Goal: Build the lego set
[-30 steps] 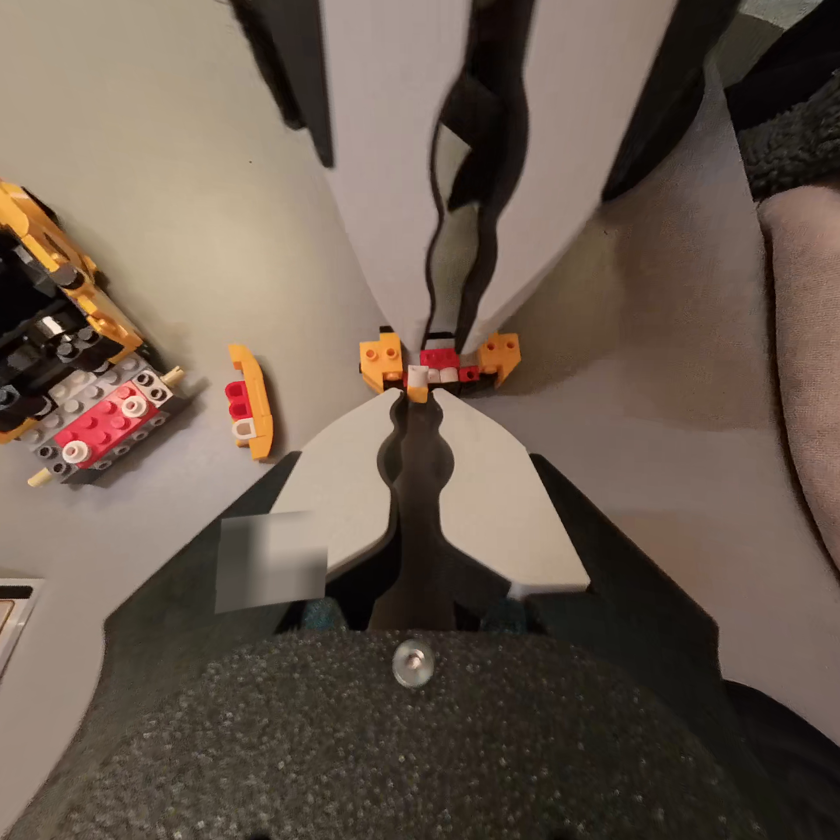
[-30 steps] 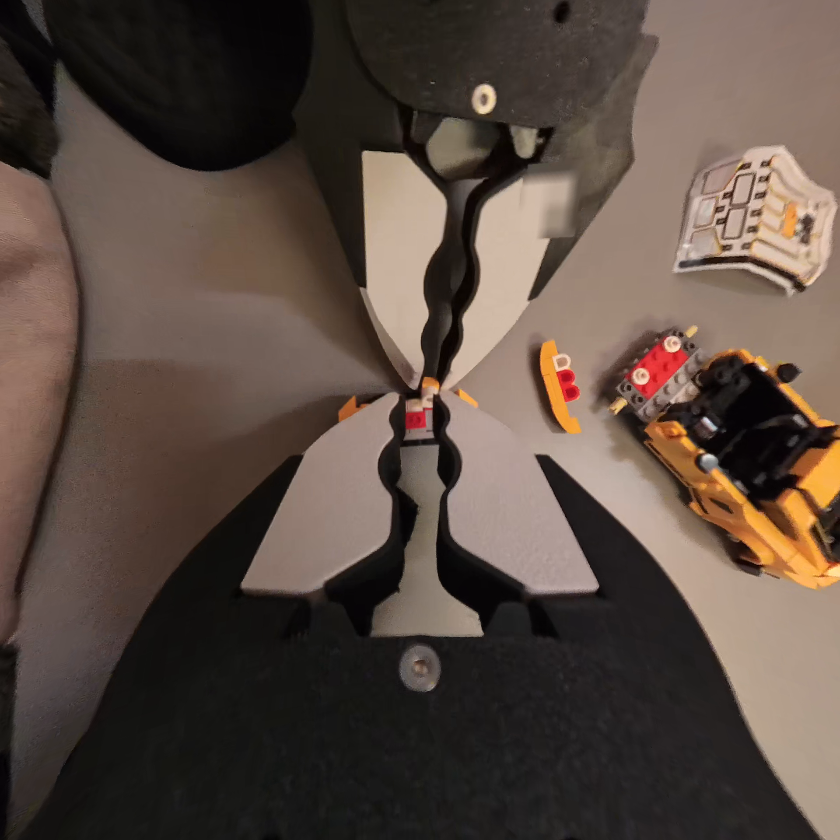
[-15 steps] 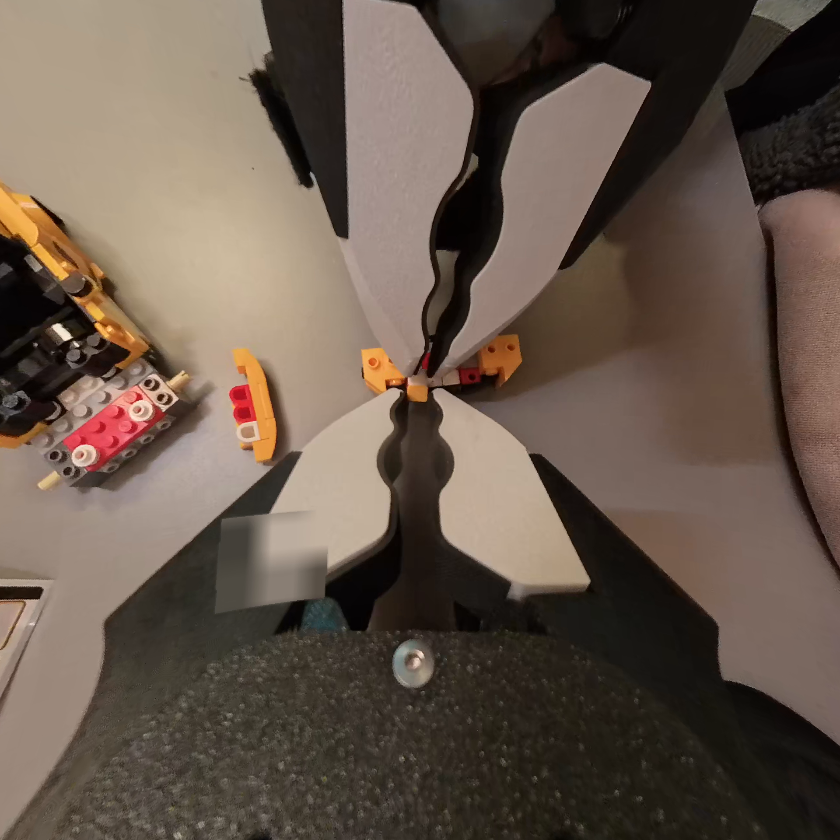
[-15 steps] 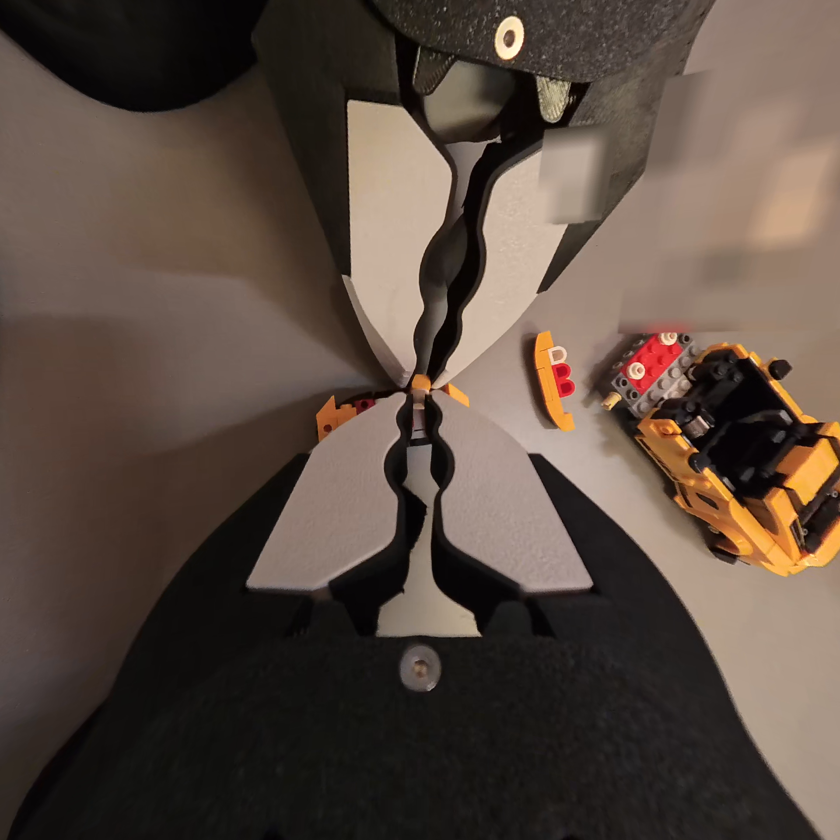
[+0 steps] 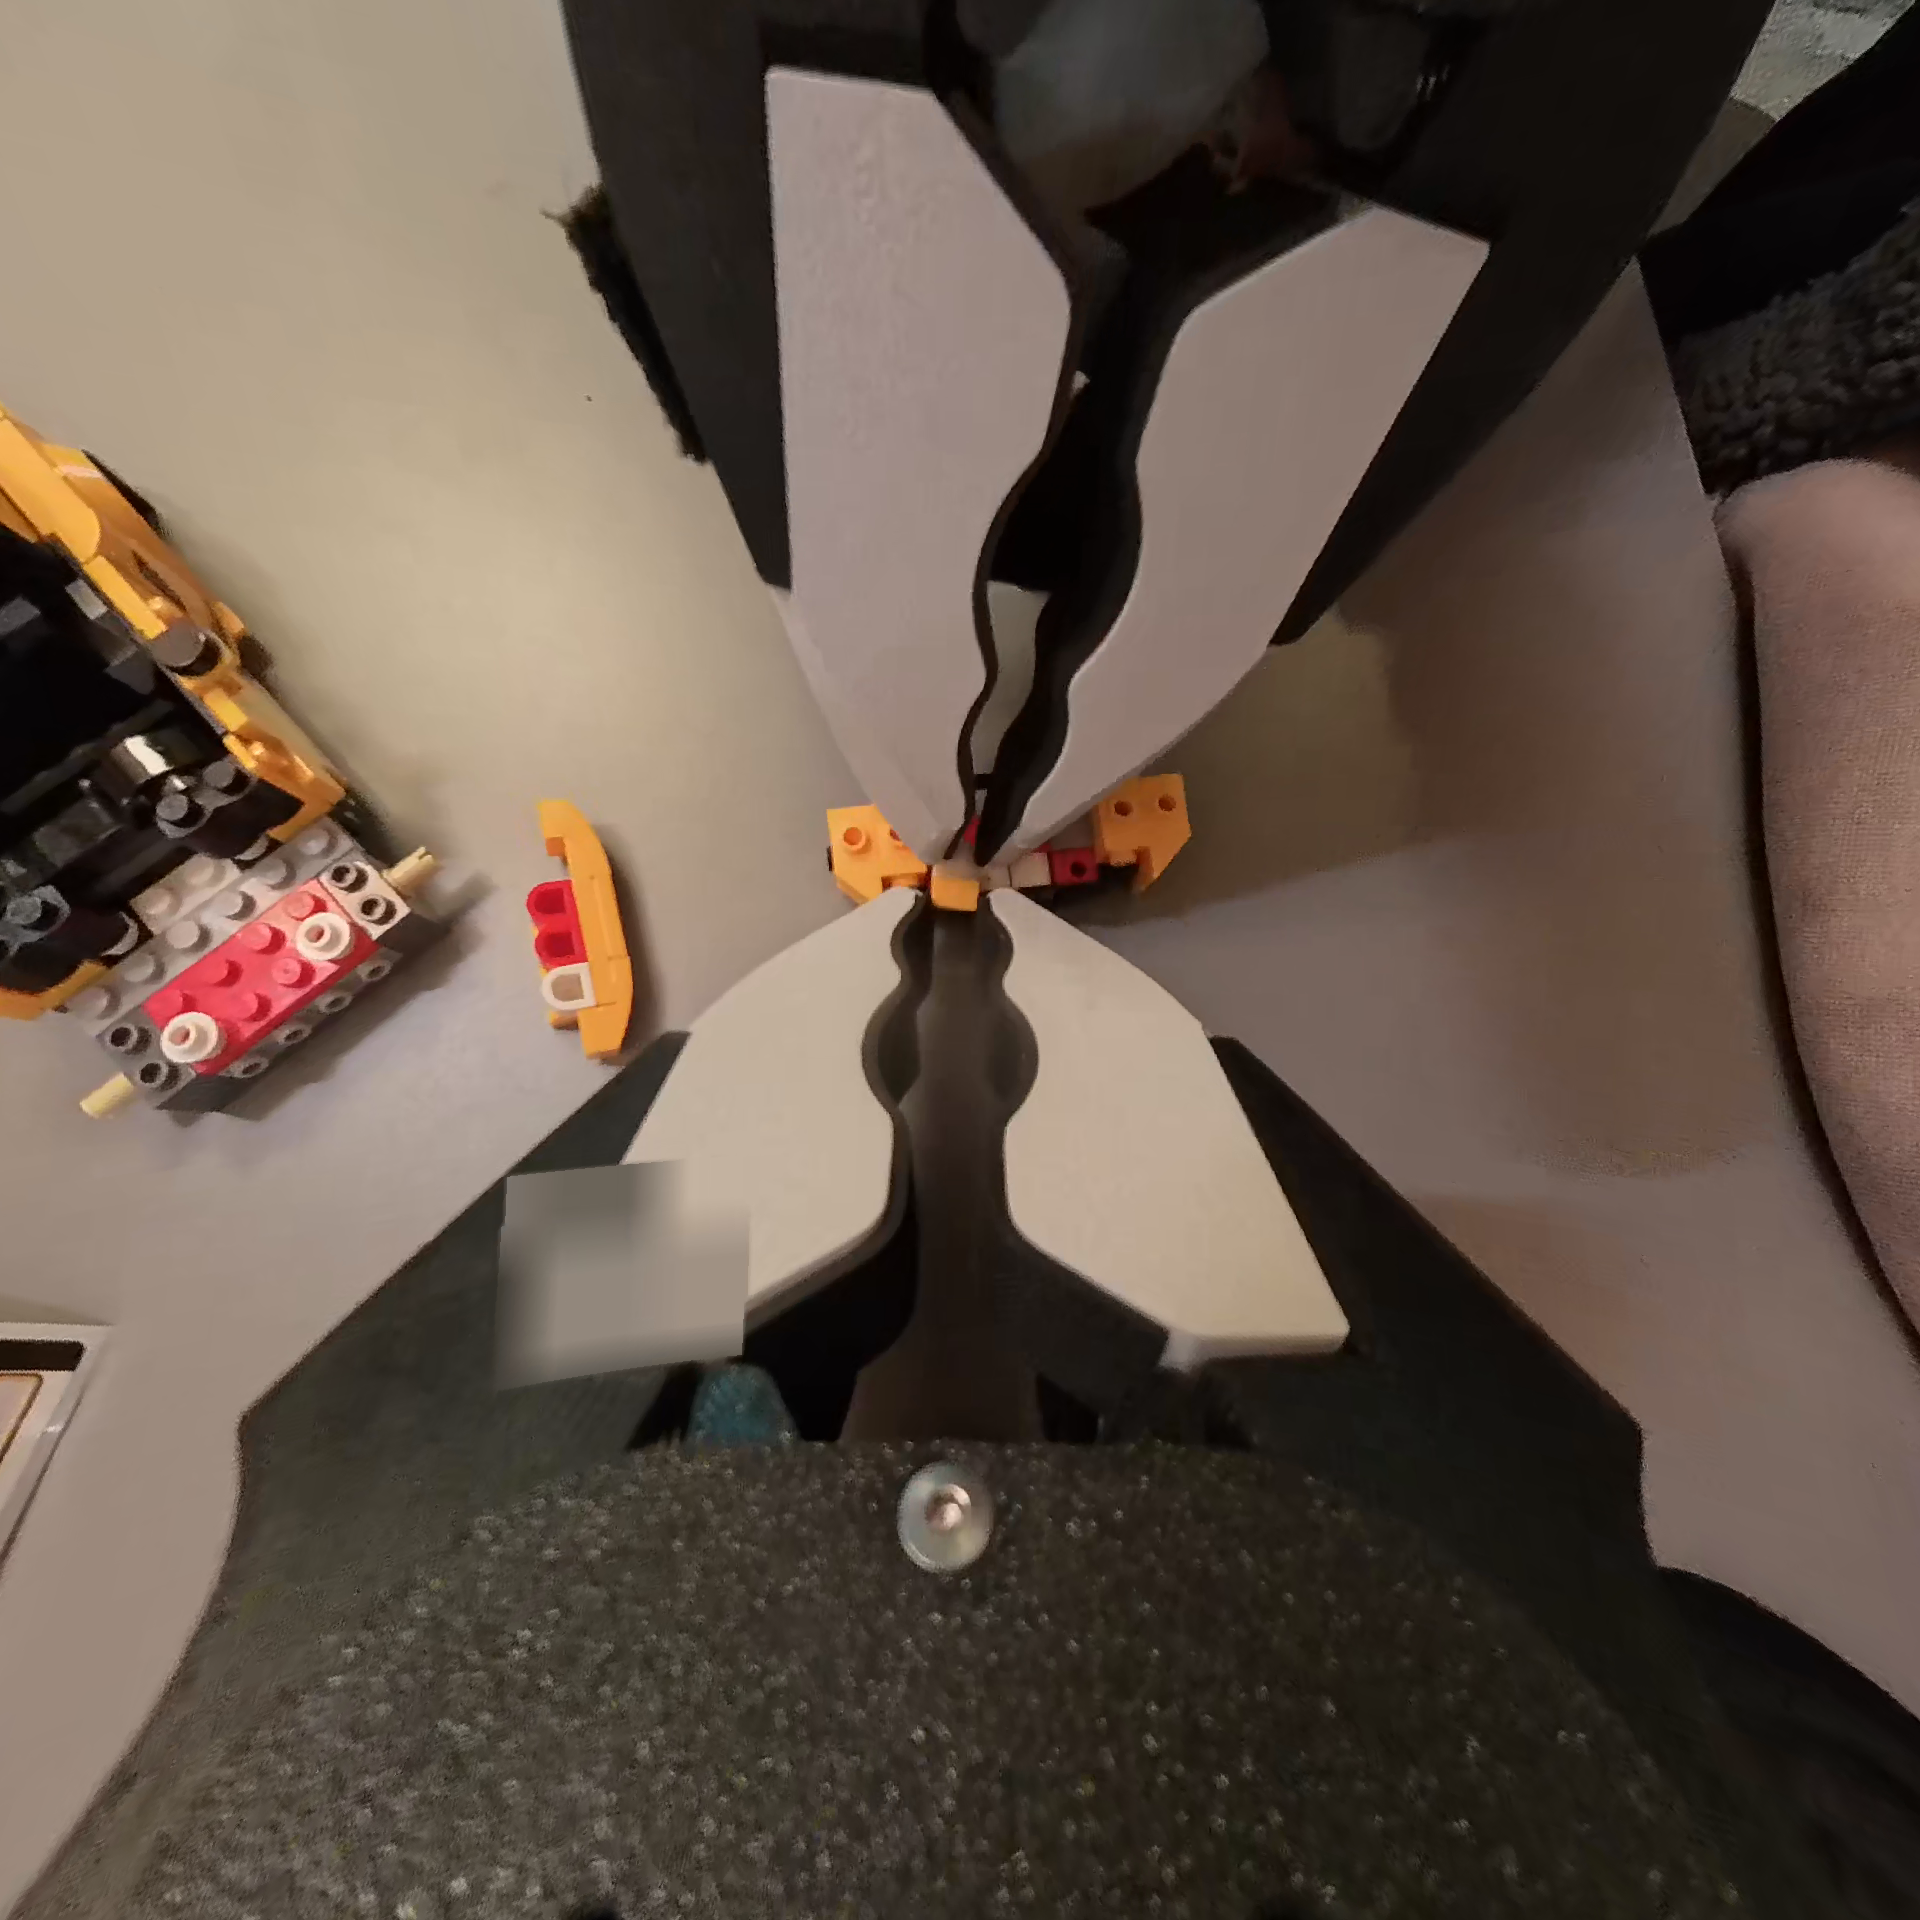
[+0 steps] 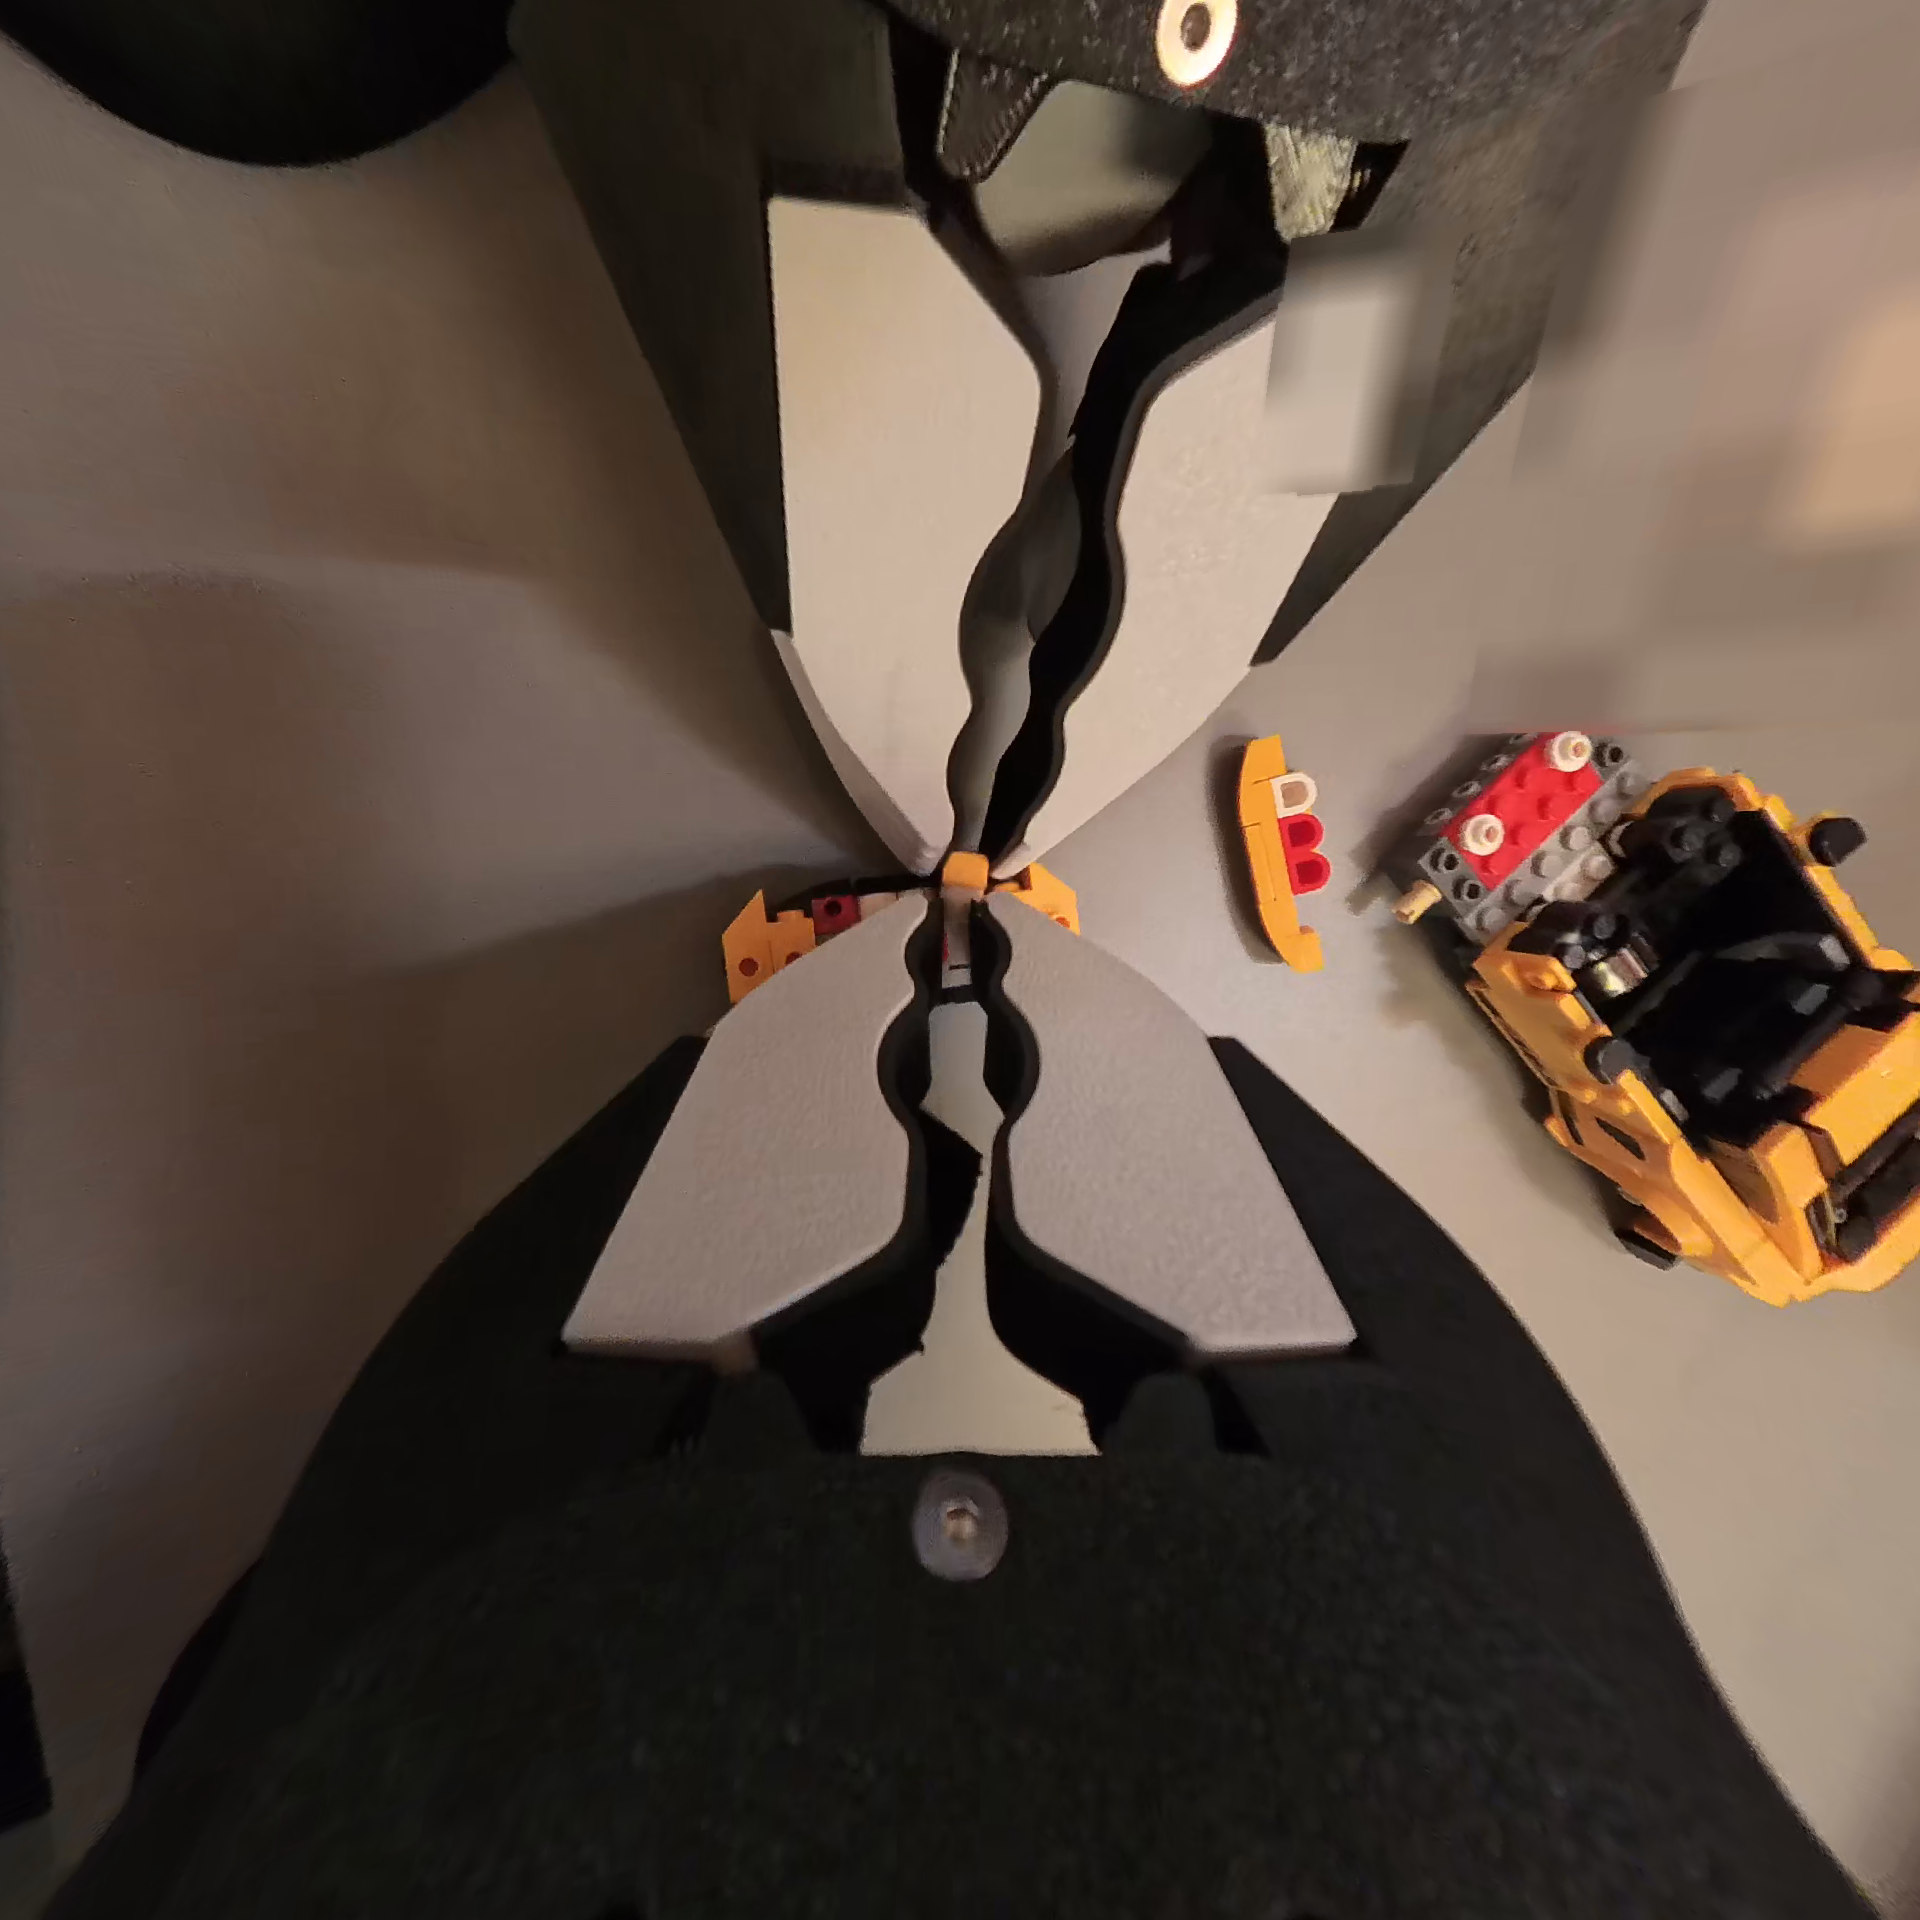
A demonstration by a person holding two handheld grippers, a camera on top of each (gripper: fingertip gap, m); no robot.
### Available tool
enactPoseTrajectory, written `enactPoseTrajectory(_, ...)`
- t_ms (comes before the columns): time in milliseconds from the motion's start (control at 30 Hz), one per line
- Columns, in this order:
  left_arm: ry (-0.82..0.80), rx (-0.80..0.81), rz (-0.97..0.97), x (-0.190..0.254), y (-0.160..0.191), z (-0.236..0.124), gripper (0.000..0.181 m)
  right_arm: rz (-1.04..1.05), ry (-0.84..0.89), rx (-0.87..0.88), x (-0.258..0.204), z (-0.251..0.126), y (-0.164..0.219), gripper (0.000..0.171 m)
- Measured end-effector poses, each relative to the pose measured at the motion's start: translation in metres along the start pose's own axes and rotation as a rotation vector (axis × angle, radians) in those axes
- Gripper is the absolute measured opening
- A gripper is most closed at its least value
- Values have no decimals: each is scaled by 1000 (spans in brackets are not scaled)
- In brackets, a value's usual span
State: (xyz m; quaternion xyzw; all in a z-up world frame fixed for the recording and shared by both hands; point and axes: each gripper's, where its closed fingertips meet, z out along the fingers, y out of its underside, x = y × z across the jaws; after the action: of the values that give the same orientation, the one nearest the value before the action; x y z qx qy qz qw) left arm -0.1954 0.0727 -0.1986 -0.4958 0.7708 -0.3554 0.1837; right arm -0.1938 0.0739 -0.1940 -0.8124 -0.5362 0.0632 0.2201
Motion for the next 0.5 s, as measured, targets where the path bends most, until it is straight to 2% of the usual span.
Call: enactPoseTrajectory(500,26,9,-24,1,3,0,8,12,-82,-49,-1,0,-2,4)
